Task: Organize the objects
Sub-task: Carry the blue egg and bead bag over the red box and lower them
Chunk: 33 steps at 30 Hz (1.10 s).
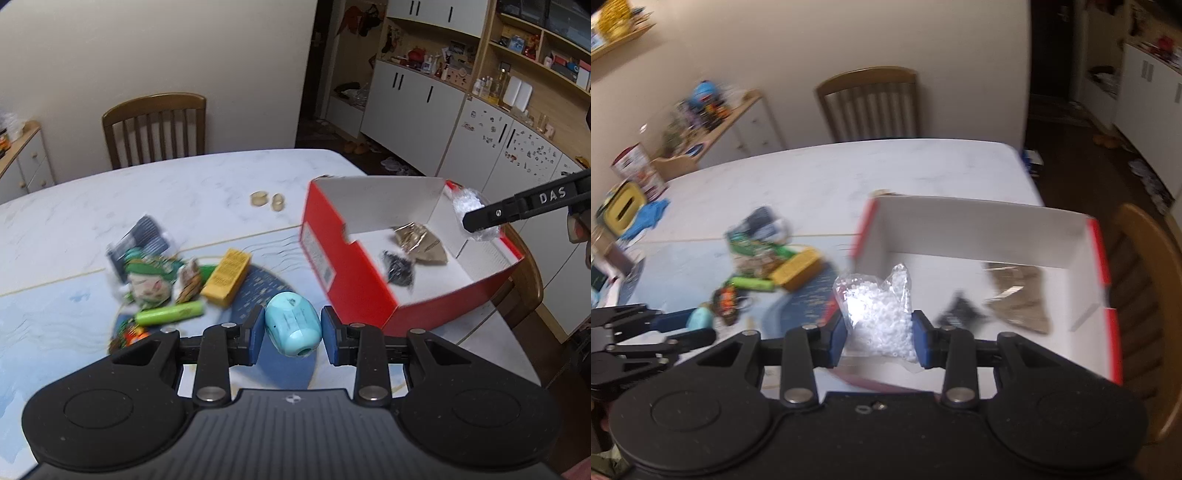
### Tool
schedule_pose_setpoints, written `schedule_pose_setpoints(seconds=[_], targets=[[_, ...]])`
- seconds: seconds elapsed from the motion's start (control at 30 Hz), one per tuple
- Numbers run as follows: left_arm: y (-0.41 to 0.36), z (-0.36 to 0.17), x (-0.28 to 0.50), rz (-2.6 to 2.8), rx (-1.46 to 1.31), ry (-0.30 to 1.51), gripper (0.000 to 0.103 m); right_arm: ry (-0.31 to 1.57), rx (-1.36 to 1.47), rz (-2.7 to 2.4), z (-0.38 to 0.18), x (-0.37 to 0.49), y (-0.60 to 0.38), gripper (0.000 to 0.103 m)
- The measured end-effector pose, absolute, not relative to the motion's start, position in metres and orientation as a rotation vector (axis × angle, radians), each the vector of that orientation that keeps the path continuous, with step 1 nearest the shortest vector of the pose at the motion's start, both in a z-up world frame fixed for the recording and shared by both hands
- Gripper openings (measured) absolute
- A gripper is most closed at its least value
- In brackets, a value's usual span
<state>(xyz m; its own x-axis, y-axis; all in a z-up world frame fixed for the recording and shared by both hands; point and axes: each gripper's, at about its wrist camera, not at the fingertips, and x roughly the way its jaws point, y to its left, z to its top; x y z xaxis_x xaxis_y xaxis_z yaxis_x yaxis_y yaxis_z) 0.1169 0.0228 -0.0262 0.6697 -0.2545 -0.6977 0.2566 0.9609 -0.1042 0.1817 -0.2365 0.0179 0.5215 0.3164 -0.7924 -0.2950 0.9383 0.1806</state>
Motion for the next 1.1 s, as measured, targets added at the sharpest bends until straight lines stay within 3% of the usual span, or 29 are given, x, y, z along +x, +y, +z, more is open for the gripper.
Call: schedule_pose_setpoints(seconds=[0.63,1.1], targets=[[-0.106,-0.017,0.211,-0.399,0.108,0.819,0.032,1.040,-0.004,0.349,-0.034,0.220,-0.315,0.036],[-0.174,-0.072,0.287,-0.368,0.202,0.945,0.032,1.127,-0.131,0.423,-0.072,0.247,-0.312,0.036]])
